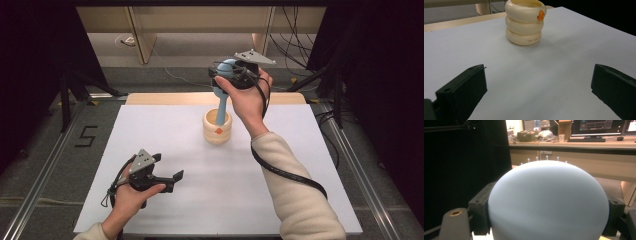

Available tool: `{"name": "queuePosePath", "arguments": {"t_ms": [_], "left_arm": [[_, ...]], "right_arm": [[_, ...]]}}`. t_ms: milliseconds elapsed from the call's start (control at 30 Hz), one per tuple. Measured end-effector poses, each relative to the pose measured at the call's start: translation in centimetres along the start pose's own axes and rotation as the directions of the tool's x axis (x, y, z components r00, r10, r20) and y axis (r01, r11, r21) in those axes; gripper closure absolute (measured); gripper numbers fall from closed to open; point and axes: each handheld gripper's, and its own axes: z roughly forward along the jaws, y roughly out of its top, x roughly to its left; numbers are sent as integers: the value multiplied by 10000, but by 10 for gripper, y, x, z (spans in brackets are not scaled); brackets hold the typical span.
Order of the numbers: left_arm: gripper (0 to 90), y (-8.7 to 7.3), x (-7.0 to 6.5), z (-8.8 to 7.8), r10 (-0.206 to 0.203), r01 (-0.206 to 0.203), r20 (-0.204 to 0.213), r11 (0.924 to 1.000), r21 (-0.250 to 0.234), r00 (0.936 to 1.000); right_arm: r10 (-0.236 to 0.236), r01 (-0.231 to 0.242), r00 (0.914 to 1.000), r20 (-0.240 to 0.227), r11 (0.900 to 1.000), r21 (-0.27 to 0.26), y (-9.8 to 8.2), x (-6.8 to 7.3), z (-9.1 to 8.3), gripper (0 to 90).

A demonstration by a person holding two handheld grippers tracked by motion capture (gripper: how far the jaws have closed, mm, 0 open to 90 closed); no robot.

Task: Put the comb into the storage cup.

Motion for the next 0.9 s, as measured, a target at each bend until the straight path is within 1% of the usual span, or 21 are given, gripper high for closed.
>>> {"name": "queuePosePath", "arguments": {"t_ms": [500, 900], "left_arm": [[0, 0, 0, 0, -11, 11, 8, 10000, -10, 10000], [0, 0, 1, 0, -18, 18, -5, 10000, -7, 10000]], "right_arm": [[-66, 67, 9999, 152, 9999, -75, -2, -2, 4, 207], [-40, 42, 9999, 143, 10000, -78, -4, -2, 7, 207]]}}
